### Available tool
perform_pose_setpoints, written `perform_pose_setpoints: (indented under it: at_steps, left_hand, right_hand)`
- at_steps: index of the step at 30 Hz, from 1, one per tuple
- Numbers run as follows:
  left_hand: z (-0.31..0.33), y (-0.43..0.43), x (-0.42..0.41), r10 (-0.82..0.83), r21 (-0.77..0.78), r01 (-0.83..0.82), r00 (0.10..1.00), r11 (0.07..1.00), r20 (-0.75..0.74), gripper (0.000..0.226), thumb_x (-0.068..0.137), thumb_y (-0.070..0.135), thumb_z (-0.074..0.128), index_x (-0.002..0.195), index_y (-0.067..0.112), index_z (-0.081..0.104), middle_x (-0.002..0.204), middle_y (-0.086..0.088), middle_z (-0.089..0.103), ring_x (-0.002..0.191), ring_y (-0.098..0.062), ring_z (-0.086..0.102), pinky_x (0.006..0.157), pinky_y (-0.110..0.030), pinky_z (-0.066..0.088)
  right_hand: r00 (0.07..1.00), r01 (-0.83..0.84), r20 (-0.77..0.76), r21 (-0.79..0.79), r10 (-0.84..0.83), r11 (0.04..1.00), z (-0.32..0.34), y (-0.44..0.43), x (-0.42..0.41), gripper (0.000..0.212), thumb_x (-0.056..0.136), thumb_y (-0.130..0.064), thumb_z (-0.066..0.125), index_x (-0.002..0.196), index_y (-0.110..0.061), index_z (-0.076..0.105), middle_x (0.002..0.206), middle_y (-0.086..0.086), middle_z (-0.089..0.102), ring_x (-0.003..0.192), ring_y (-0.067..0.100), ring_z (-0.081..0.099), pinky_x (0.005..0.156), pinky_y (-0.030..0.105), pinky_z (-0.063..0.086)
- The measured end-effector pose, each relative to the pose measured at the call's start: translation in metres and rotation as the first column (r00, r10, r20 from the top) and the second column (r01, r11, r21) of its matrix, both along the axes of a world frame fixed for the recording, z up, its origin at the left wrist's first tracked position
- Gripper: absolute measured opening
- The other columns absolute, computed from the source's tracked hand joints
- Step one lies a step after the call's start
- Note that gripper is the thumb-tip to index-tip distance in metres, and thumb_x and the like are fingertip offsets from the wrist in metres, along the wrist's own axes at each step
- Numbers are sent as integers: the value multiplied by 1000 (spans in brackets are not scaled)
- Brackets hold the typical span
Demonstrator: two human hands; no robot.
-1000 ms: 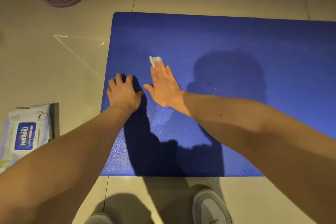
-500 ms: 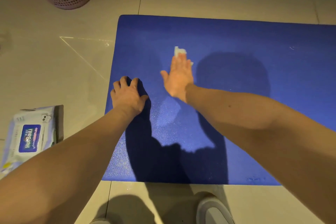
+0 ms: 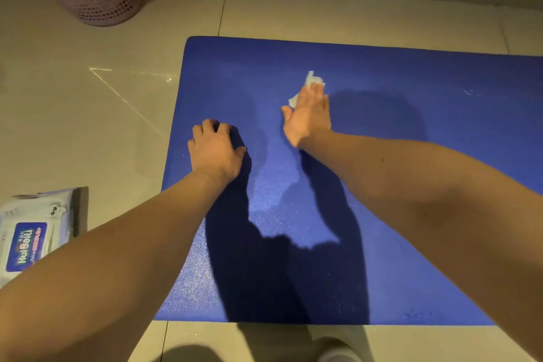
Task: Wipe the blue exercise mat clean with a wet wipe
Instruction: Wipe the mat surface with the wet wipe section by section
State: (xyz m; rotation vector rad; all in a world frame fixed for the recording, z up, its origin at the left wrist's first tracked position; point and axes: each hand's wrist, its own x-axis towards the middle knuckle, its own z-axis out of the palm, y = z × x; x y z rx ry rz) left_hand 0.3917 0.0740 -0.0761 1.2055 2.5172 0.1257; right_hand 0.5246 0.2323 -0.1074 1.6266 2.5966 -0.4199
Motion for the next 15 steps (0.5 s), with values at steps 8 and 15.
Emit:
perform_pose_setpoints:
  at_steps: [8,15]
  left_hand:
    - [-1,6,-6,-15,-17,15,1000,1000,-18,66,87,49,71,142,20,48,147,-9,37,136,-35,31,109,-49,35]
    - [-3,12,-11,-37,-2,37,999,999,13,69,87,54,69,144,24,47,154,-6,34,141,-34,27,113,-51,30]
  right_hand:
    - [851,-516,86,-50,518,855,-6,-12,-31,63,109,-47,21,164,-18,6,171,12,-7,157,28,-11,127,49,-3]
    - [971,-184,157,26,178,983,-10,46,22,70,108,-46,22,162,-5,3,170,9,-15,157,25,-9,126,48,-4]
